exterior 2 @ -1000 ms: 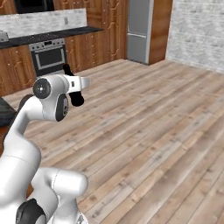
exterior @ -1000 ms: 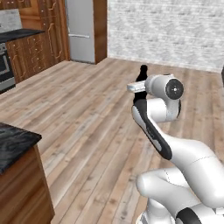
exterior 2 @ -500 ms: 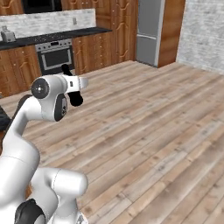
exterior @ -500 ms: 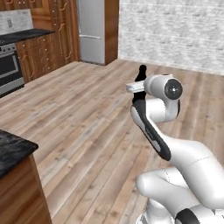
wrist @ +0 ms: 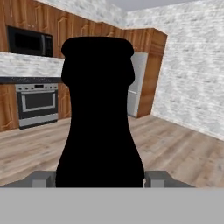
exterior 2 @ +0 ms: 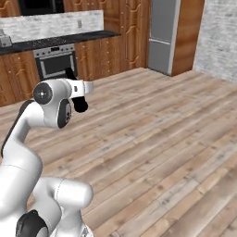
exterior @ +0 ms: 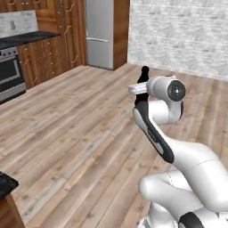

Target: Place the large bottle from the dining counter next to the other large bottle outside the sink, and place the small bottle from the dining counter next to the other small bottle inside the sink.

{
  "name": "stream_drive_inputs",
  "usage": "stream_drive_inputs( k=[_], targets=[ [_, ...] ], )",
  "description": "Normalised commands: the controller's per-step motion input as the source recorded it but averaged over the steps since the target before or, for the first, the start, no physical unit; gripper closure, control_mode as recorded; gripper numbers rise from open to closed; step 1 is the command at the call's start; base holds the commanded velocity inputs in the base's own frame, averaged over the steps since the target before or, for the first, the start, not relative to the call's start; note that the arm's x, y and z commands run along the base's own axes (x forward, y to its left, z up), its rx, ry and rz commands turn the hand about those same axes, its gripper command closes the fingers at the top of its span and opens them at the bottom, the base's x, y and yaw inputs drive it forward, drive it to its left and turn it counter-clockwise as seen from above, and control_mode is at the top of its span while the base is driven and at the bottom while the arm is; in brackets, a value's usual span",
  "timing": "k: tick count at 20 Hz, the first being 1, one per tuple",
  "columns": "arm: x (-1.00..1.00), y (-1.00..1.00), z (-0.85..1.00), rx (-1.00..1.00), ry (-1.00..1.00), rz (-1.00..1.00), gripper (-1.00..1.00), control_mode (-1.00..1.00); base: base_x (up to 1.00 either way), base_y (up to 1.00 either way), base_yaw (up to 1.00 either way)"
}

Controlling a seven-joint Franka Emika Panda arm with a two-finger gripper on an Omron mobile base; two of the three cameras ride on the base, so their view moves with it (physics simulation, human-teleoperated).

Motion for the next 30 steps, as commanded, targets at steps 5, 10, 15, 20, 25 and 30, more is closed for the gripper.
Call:
stream_drive_inputs(
  k=[5, 10, 15, 20, 25, 30],
  targets=[
    [0.0, 0.0, 0.0, 0.0, 0.0, 0.0, 1.0, 1.0, 0.91, -0.14, 0.13],
    [0.0, 0.0, 0.0, 0.0, 0.0, 0.0, 1.0, 1.0, 0.81, -0.09, 0.15],
    [0.0, 0.0, 0.0, 0.0, 0.0, 0.0, 1.0, 1.0, 0.5, -0.05, 0.2],
    [0.0, 0.0, 0.0, 0.0, 0.0, 0.0, 1.0, 1.0, 0.23, -0.03, 0.24],
    [0.0, 0.0, 0.0, 0.0, 0.0, 0.0, 1.0, 1.0, 0.09, -0.04, 0.25],
    [0.0, 0.0, 0.0, 0.0, 0.0, 0.0, 1.0, 1.0, 0.03, -0.05, 0.25]
  ],
)
